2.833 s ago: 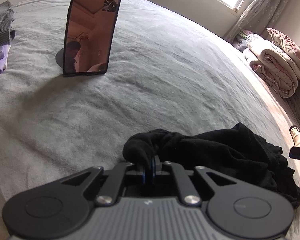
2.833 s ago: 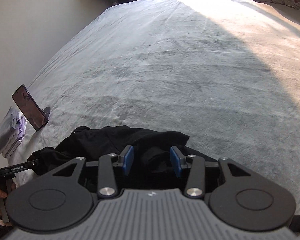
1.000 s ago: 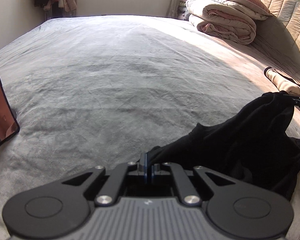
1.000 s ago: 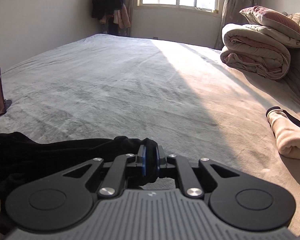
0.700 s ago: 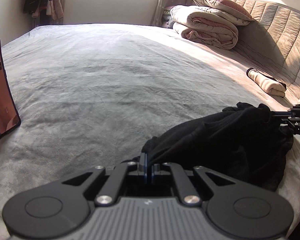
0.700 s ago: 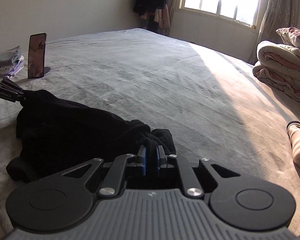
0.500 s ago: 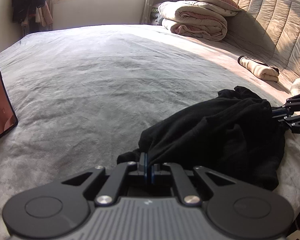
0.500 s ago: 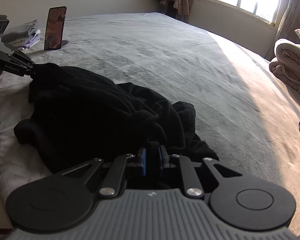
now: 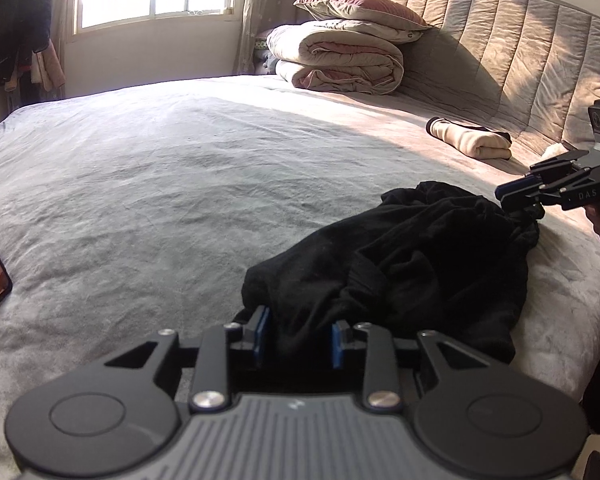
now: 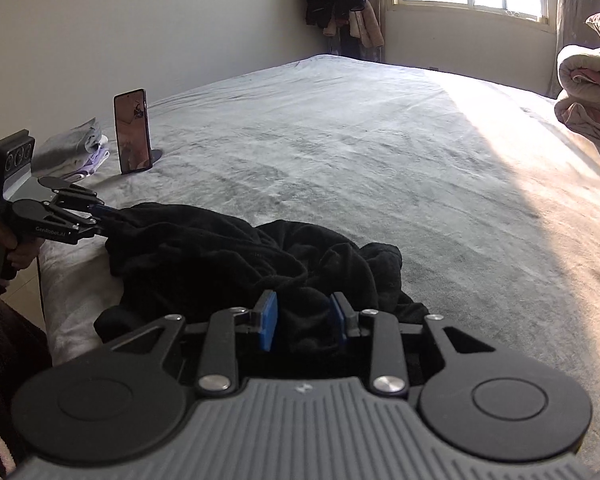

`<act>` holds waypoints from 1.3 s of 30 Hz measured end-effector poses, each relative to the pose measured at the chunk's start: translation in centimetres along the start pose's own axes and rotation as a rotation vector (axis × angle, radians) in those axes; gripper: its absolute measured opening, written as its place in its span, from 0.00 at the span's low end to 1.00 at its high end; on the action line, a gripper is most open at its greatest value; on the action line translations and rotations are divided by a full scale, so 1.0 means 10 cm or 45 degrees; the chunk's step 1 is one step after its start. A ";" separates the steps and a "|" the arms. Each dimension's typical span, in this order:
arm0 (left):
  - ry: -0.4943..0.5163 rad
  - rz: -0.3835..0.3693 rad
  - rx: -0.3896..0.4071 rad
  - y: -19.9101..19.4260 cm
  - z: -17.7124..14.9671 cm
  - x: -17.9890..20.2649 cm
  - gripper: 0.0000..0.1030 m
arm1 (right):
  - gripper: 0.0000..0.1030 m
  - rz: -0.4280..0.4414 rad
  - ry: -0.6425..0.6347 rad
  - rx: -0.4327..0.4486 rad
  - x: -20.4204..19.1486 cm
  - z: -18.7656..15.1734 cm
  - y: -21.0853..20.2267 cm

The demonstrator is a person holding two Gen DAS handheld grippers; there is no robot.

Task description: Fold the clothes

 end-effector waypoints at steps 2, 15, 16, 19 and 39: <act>0.021 0.002 0.006 -0.02 0.00 0.02 0.29 | 0.32 0.031 0.045 -0.003 0.02 0.02 0.02; 0.046 -0.040 0.088 -0.21 0.08 0.07 0.29 | 0.25 0.139 0.324 -0.082 0.05 0.12 0.24; 0.051 -0.043 0.087 -0.22 0.08 0.08 0.29 | 0.11 0.125 0.295 -0.077 0.03 0.13 0.24; 0.097 -0.045 0.081 -0.21 0.07 0.15 0.30 | 0.09 0.056 0.147 -0.030 -0.10 0.17 0.21; 0.169 -0.069 0.099 -0.19 0.10 0.35 0.32 | 0.17 -0.044 -0.914 -0.148 -1.00 -0.22 0.40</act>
Point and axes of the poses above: each gripper's, at about its wrist camera, not at the fingertips, and y roughly the way its jaws point, x to its right, z to its top, the point moved 5 cm from there along y, roughly the way its jaws point, and after that the axes turned 3 degrees about -y, right-handed, at the moved point
